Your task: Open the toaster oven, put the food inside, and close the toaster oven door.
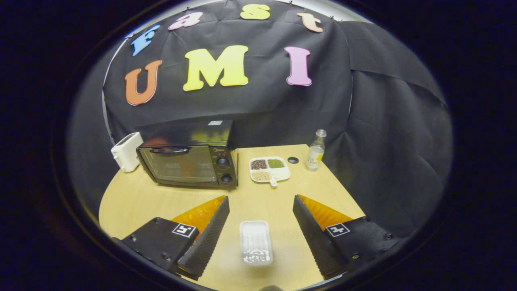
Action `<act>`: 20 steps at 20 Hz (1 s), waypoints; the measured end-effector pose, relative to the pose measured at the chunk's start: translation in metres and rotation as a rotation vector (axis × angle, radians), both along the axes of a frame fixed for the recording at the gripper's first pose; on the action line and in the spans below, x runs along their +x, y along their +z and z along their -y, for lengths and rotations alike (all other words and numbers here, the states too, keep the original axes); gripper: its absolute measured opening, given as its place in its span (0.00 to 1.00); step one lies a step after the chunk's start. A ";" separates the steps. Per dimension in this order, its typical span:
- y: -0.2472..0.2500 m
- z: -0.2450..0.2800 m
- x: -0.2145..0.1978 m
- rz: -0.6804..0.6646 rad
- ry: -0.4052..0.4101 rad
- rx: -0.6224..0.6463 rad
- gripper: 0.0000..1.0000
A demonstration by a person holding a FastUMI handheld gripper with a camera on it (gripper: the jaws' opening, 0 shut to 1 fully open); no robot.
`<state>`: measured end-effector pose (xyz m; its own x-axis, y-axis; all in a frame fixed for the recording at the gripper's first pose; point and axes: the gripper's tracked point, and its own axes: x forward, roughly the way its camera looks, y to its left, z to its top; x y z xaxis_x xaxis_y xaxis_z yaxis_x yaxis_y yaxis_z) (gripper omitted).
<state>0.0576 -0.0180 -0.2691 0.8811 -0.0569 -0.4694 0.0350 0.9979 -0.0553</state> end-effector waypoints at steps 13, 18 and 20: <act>0.187 0.106 -0.066 0.371 0.065 0.042 1.00; 0.222 0.106 -0.083 0.496 0.141 -0.001 1.00; 0.226 0.094 -0.086 0.498 0.172 0.011 1.00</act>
<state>-0.0288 -0.1120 -0.0434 0.9938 0.1107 0.0092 -0.1099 0.9919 -0.0633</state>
